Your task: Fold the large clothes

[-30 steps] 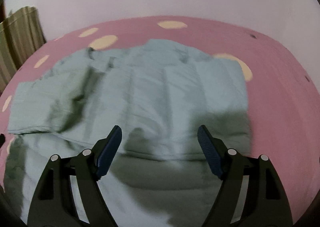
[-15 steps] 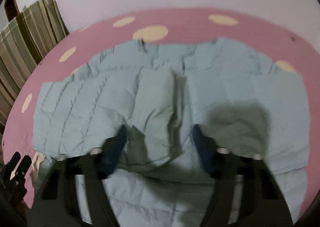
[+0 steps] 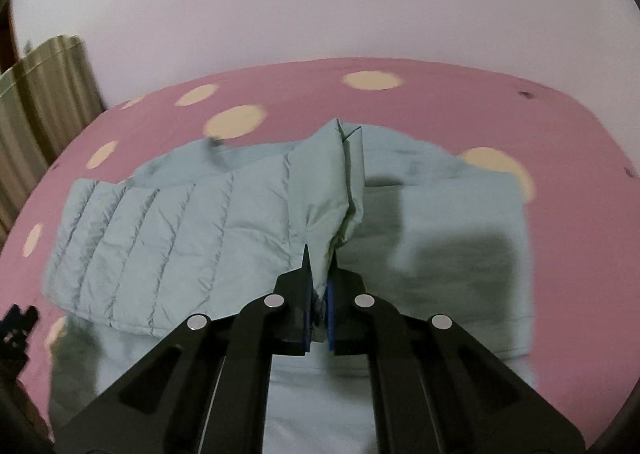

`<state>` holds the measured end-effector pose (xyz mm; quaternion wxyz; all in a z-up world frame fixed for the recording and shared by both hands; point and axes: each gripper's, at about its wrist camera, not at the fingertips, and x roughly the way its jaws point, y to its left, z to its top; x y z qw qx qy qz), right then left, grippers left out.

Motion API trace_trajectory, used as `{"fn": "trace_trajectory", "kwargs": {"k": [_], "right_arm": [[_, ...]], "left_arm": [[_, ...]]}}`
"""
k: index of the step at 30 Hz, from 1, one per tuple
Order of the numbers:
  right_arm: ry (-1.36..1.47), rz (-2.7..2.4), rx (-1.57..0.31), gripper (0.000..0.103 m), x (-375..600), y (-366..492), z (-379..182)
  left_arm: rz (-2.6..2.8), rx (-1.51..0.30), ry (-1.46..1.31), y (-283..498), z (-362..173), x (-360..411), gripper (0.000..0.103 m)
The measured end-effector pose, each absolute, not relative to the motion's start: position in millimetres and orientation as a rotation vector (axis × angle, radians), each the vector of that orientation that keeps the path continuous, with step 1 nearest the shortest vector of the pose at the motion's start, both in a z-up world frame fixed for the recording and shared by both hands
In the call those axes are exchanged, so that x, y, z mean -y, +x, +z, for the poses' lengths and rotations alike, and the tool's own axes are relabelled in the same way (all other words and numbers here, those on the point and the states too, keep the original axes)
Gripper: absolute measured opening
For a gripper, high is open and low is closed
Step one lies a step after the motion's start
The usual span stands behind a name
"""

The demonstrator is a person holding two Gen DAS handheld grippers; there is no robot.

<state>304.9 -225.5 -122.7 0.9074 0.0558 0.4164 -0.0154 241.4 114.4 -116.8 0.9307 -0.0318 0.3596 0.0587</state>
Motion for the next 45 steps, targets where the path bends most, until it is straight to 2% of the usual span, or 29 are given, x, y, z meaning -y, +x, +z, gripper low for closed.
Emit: {"fn": "trace_trajectory", "kwargs": {"k": [10,22,24,26,28,31,34,41,45], "right_arm": [[0.165,-0.165,-0.938,0.005,312,300,-157],[0.168,-0.157,-0.983,0.005,319,301,-190],[0.164,-0.153,-0.981,0.01,318,302,-186],[0.163,-0.169,-0.96,0.024,318,299,-174],[0.164,-0.186,-0.908,0.031,317,294,-156],[0.166,-0.152,-0.867,0.031,304,299,-136],[0.175,-0.073,-0.89,0.031,289,311,-139],[0.138,-0.073,-1.008,0.034,283,328,-188],[0.141,-0.061,-1.004,0.034,284,328,-200]], "left_arm": [[0.072,-0.75,0.012,277,-118,-70,0.08],[0.076,-0.796,0.051,291,-131,-54,0.08],[0.072,-0.782,0.026,291,-124,-55,0.08],[0.06,-0.756,0.011,292,-113,-54,0.08],[0.045,-0.734,0.023,299,-103,-48,0.08],[0.026,-0.729,0.032,314,-97,-37,0.08],[0.016,-0.758,0.038,333,-106,-28,0.08],[0.091,-0.895,0.091,357,-151,-29,0.082],[0.065,-0.943,0.058,361,-164,-36,0.082]]}}
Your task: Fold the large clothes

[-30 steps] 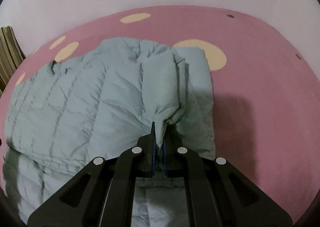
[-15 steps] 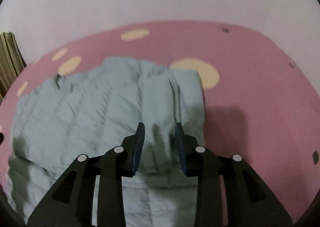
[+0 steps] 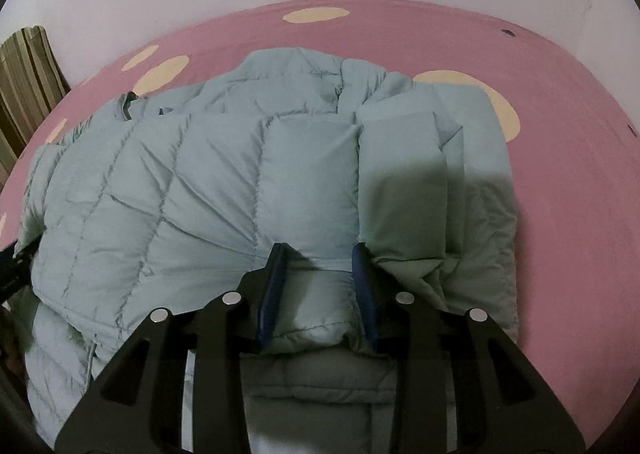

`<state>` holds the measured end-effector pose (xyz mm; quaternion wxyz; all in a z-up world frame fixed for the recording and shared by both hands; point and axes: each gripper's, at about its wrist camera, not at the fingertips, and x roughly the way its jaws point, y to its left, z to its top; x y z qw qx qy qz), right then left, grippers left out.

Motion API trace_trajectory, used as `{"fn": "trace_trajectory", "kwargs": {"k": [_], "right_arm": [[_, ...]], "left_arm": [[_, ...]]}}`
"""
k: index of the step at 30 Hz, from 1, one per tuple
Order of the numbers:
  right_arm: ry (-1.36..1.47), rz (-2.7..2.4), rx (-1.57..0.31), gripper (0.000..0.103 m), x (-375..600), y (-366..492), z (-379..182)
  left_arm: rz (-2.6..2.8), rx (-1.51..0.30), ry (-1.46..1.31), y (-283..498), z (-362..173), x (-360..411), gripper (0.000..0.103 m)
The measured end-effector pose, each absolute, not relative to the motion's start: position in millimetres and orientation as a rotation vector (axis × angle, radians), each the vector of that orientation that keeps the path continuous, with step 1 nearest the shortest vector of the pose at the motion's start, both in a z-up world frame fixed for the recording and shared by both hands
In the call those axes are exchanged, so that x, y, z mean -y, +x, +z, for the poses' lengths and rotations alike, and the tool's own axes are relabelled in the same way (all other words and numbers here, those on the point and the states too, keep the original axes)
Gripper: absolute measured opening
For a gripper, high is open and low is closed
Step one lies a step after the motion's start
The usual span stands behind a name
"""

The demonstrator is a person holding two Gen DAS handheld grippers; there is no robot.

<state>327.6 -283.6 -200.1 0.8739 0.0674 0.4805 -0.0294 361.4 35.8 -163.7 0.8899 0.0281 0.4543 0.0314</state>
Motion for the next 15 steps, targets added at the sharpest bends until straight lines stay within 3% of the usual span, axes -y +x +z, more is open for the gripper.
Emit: {"fn": "trace_trajectory", "kwargs": {"k": [6,9,15], "right_arm": [[0.139,-0.055,-0.957,0.035,280,325,-169],[0.145,-0.052,-0.926,0.041,276,338,-157],[0.094,-0.054,-0.95,0.041,266,372,-169]], "left_arm": [[0.06,-0.832,0.1,347,-120,-23,0.081],[0.017,-0.783,0.09,357,-105,-9,0.081],[0.032,-0.844,0.108,392,-127,12,0.081]]}}
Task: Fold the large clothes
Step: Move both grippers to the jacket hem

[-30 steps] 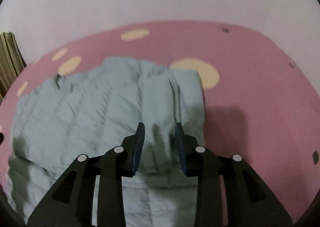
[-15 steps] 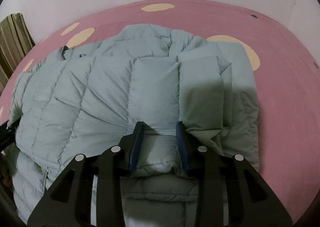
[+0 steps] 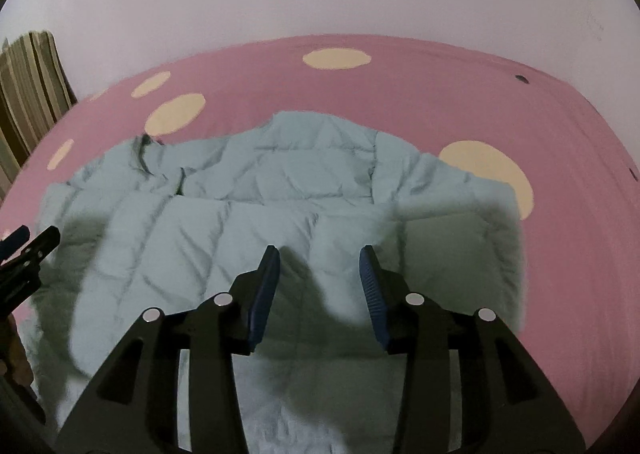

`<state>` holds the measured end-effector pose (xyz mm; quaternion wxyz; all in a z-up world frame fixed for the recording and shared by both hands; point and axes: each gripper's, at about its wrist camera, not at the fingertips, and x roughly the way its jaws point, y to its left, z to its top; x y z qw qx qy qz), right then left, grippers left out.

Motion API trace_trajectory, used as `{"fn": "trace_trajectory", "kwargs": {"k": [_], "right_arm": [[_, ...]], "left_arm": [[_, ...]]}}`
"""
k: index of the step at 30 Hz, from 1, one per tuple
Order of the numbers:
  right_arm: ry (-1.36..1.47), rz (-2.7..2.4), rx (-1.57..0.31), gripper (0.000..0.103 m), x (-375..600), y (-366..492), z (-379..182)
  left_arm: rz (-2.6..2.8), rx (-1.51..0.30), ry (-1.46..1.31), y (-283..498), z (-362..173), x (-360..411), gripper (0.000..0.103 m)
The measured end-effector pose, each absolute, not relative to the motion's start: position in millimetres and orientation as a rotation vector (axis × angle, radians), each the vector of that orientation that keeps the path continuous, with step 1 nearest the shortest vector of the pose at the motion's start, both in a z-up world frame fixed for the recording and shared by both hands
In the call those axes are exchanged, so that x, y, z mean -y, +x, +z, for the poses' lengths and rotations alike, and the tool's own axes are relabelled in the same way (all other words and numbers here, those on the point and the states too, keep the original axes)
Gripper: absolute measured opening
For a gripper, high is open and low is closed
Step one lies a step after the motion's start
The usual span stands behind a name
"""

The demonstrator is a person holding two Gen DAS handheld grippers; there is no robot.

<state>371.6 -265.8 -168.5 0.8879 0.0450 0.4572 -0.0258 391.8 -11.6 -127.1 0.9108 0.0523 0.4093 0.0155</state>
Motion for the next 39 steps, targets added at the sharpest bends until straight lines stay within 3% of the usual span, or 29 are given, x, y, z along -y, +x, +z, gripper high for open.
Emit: {"fn": "trace_trajectory", "kwargs": {"k": [6,14,19,23,29,39], "right_arm": [[0.1,-0.042,-1.01,0.042,270,383,-199],[0.112,-0.049,-0.955,0.047,271,344,-168],[0.1,-0.049,-1.016,0.05,272,330,-200],[0.109,-0.044,-1.001,0.05,272,324,-186],[0.129,-0.055,-0.956,0.061,289,255,-151],[0.13,-0.121,-0.988,0.068,317,109,-146]], "left_arm": [[0.042,-0.915,0.142,406,-155,11,0.082],[0.034,-0.838,0.119,363,-120,2,0.082],[0.006,-0.928,0.114,363,-150,0,0.082],[-0.001,-0.922,0.112,364,-146,-1,0.082],[-0.041,-0.895,0.073,315,-140,-22,0.082],[-0.027,-0.907,0.021,202,-163,-66,0.082]]}}
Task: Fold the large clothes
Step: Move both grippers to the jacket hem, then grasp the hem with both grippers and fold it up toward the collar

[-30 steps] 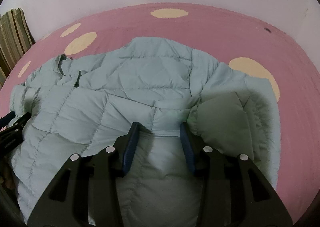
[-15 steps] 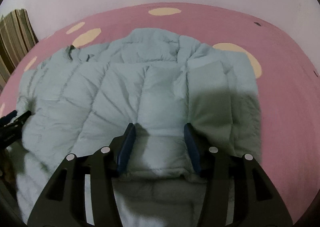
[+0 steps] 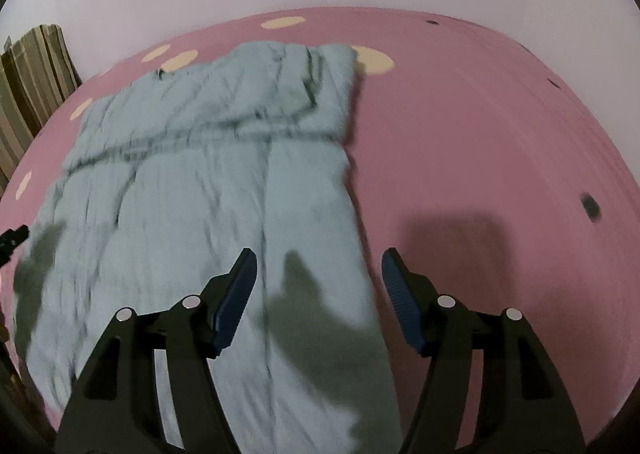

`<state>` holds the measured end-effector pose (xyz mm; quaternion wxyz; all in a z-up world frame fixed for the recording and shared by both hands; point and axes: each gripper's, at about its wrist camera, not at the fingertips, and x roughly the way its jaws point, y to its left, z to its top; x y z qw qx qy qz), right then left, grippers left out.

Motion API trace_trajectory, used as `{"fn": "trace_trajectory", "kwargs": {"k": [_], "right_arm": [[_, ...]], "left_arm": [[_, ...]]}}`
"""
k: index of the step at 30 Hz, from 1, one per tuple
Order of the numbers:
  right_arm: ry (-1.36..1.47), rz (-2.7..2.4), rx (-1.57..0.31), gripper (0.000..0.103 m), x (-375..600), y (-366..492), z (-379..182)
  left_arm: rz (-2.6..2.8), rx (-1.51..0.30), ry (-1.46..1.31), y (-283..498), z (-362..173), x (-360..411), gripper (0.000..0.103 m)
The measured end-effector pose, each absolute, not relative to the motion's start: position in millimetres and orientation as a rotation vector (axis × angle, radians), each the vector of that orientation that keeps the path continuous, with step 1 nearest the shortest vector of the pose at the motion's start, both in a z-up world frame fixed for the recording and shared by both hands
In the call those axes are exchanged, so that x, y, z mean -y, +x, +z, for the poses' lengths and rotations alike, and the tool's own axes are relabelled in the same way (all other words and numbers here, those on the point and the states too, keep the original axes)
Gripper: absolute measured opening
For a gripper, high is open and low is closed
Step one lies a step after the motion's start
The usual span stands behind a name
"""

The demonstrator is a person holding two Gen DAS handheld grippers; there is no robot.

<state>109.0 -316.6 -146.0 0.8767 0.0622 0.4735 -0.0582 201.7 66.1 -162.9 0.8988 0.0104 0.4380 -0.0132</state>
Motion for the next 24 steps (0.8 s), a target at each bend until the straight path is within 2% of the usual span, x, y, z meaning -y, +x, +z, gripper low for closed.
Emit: {"fn": "trace_trajectory", "kwargs": {"k": [1,7,16,18,19,20,24], "right_arm": [[0.126,-0.125,-0.99,0.071,317,95,-146],[0.155,-0.135,-1.004,0.072,322,36,-153],[0.252,-0.108,-1.047,0.071,324,3,-174],[0.245,-0.107,-1.043,0.066,321,0,-174],[0.241,-0.104,-1.043,0.06,320,0,-174],[0.238,-0.099,-1.044,0.055,319,-1,-174],[0.24,-0.083,-1.041,0.037,317,-2,-173]], "left_arm": [[-0.032,-0.913,0.008,196,-164,-71,0.082],[-0.046,-0.941,-0.046,145,-186,-85,0.082],[-0.074,-1.008,-0.119,135,-212,-98,0.082],[-0.084,-1.003,-0.129,130,-205,-99,0.081],[-0.085,-0.999,-0.133,131,-205,-98,0.079],[-0.092,-0.998,-0.144,134,-207,-97,0.071],[-0.117,-0.997,-0.154,116,-197,-99,0.054]]}}
